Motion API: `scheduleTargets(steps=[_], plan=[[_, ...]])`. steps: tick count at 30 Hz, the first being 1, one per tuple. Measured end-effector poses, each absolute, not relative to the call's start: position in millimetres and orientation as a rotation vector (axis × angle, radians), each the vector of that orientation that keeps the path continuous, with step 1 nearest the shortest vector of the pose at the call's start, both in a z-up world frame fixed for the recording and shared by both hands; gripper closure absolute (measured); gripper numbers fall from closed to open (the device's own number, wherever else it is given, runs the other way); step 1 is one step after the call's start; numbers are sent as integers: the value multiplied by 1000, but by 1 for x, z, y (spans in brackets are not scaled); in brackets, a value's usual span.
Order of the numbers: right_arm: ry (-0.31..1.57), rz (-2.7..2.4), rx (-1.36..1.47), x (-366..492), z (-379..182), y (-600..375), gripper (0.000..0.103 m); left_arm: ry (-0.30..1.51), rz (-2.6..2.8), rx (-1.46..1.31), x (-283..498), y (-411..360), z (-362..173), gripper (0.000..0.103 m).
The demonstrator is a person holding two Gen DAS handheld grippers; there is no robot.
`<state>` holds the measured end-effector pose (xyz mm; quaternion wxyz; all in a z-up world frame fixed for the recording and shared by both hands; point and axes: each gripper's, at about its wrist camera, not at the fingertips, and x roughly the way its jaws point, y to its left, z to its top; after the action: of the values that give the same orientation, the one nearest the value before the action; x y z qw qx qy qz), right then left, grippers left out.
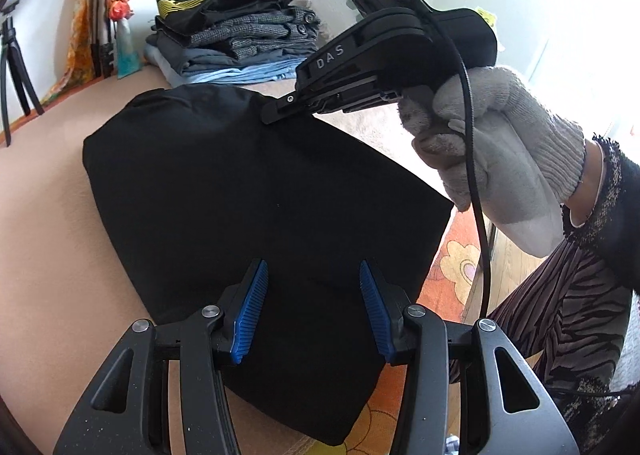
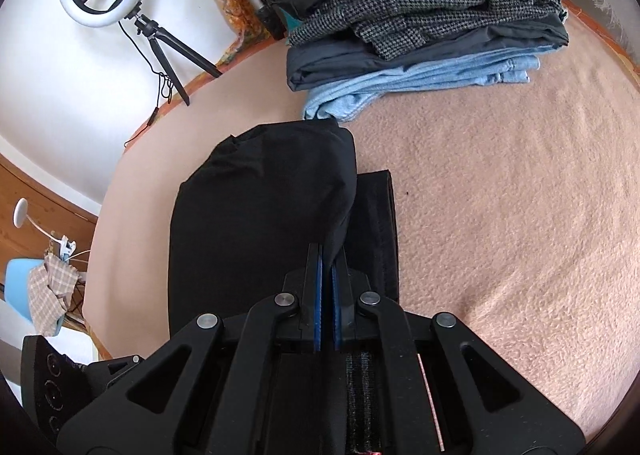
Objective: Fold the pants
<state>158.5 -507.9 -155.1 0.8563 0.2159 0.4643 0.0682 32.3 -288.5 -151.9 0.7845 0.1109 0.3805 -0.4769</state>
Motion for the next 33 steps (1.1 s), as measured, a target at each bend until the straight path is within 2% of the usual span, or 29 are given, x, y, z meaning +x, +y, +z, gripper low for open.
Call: scheduleTargets(steps=[10,14,16,18,20,24,31,33], plan=[[987,118,388,157,-161,-504,98,849,-1056,200,31,-287,-149,58],[973,137,431,144,-152,-511,85,850,-1045,113,37,-267,-132,55],[969,155,447,134,-147,-512,74,823,-1020,70,43,-255,-121,55],[970,183,479,122,-145,-514,57,813,-996,-6,57,-242,-109,53],[997,194,518,112,-147,-515,49,804,-949,-82,75,-229,-101,48],[1040,222,574,95,-159,-519,47,837,-871,-168,106,-217,-100,47],[1049,315,700,78,-170,-531,45,973,-824,-300,149,-222,-131,47],[1064,363,737,76,-175,-531,41,998,-801,-312,158,-223,-140,47]])
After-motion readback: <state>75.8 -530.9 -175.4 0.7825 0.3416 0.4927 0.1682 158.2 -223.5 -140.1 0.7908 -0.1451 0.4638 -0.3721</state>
